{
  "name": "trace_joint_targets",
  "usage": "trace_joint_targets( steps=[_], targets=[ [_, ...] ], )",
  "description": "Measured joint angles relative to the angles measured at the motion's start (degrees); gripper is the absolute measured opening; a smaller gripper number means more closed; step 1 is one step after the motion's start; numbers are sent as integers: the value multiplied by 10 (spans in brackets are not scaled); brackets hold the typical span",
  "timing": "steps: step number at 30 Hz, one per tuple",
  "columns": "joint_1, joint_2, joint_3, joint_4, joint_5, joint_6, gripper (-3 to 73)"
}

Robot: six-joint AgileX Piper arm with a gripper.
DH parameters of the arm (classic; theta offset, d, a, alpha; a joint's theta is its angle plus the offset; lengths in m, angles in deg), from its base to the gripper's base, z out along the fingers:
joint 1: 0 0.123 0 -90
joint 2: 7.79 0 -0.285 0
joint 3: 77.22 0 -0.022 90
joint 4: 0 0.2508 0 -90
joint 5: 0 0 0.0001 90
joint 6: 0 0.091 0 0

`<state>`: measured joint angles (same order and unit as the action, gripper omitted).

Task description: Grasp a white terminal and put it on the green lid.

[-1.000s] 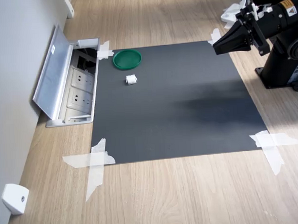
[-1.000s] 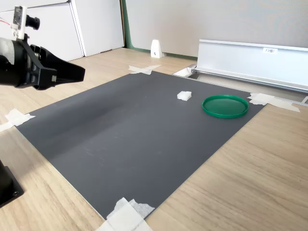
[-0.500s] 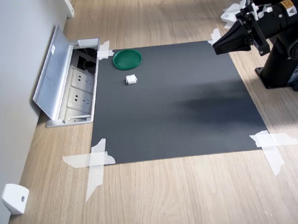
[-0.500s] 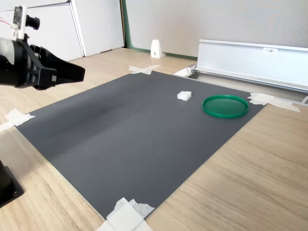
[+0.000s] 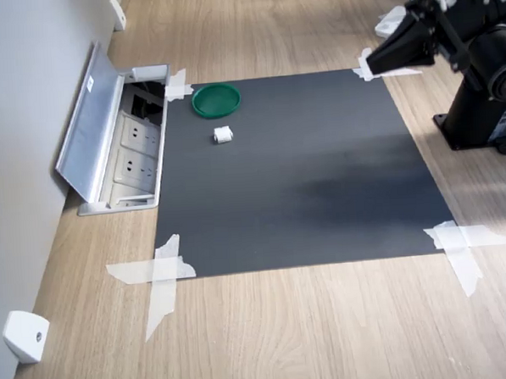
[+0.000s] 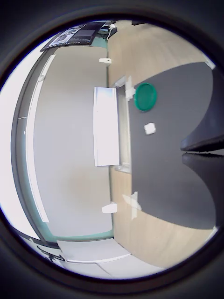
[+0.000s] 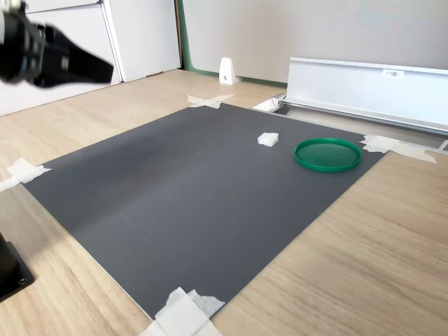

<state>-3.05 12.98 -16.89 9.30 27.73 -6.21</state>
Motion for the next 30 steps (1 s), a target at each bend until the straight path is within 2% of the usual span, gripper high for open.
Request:
trace_joint_targets(
  steps=[9, 13, 17, 21, 24, 30],
  targets=[
    [0, 150, -149, 0, 3, 0, -8],
    [0, 237, -206, -9, 26, 0, -8],
    [0, 330, -271, -18, 75, 0, -8],
    [0, 428, -349, -42, 134, -18, -8],
    [0, 502, -412, -62, 177, -58, -8],
    [0, 615, -519, -69, 251, -132, -8]
  ],
)
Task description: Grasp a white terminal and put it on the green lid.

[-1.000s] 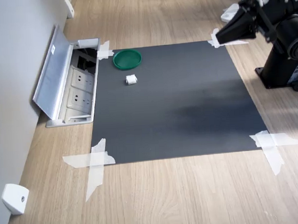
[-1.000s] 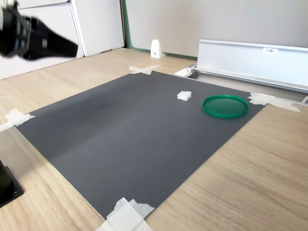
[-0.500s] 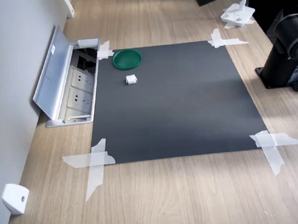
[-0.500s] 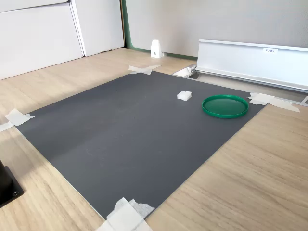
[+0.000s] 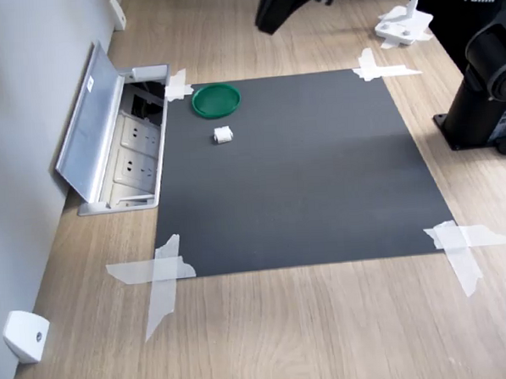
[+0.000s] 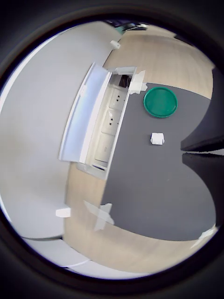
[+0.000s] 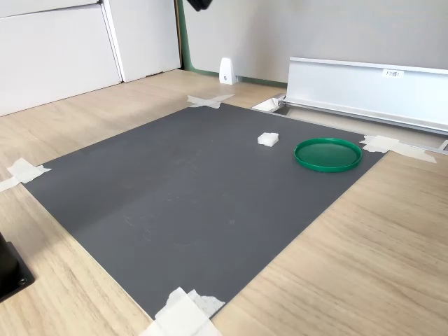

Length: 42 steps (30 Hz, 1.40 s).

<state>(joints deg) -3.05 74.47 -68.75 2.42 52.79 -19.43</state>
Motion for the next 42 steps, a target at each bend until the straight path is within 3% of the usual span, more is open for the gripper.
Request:
trace_joint_targets(
  steps=[5, 8, 11, 17, 20, 29, 38, 42],
  targets=[
    [0, 77, -71, 3, 63, -74, 9],
    [0, 112, -104, 5, 94, -107, 67],
    [0, 137, -131, 6, 109, -115, 191],
    [0, 165, -173, 11, 112, -117, 571],
    [0, 173, -188, 13, 119, -125, 683],
    [0, 242, -194, -12, 131, -139, 724],
    [0, 308, -194, -34, 87, -115, 724],
    [-10, 334, -194, -19, 80, -110, 724]
  ],
)
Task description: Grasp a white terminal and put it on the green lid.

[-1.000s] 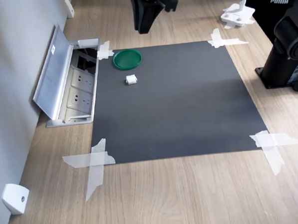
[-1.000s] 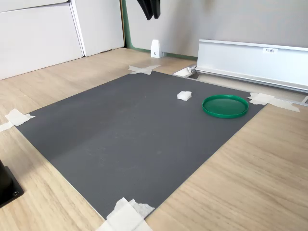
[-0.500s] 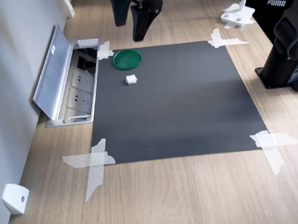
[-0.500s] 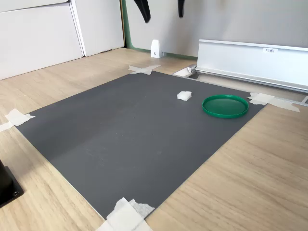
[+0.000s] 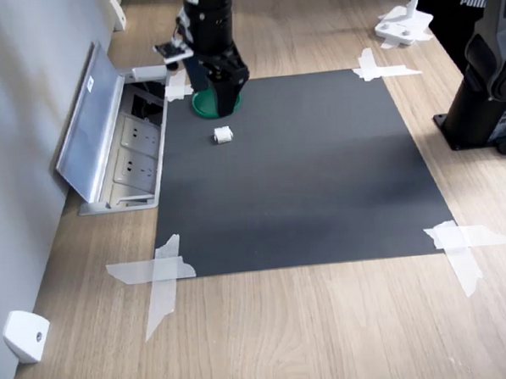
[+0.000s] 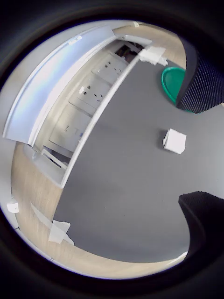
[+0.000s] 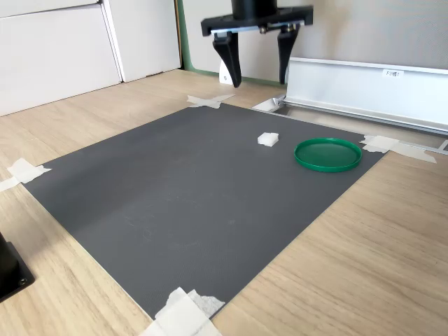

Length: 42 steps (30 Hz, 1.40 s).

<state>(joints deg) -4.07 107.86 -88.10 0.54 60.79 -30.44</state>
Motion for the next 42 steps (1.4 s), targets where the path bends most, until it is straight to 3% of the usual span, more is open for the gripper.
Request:
trace_joint_targets(
  steps=[7, 24, 34, 38, 42],
  targets=[
    [-28, 20, 0, 4, -6, 3, 720],
    [-28, 45, 72, 11, -104, -6, 699],
    [-28, 65, 72, 10, -122, -7, 696],
    [-28, 65, 72, 11, -123, -10, 652],
    [-28, 65, 72, 13, -124, -11, 523]
  ],
)
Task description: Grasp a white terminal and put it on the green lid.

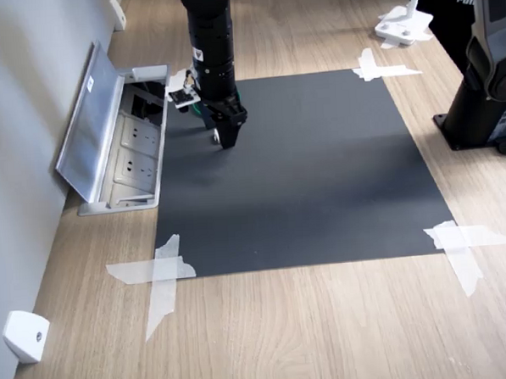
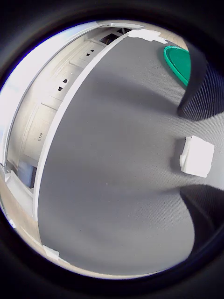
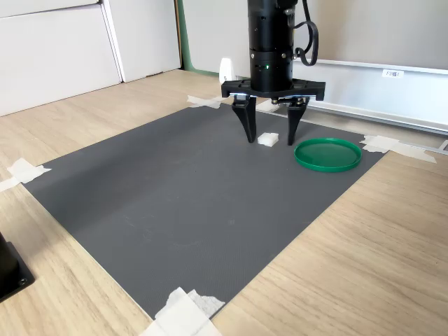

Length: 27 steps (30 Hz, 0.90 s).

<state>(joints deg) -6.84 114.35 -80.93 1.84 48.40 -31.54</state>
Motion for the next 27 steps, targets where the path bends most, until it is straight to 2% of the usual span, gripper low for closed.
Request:
trace_joint_targets(
  steps=[4, 5, 11, 15, 21, 27],
  targets=[
    [0, 0, 0, 5, 0, -1, 303],
    [0, 0, 0, 5, 0, -2, 267],
    [0, -15, -1, 7, 9, -17, 269],
    [-10, -46, -36, 9, 51, -59, 269],
    [-69, -75, -130, 10, 139, -143, 269],
    [-132, -72, -145, 7, 155, -235, 269]
  ],
)
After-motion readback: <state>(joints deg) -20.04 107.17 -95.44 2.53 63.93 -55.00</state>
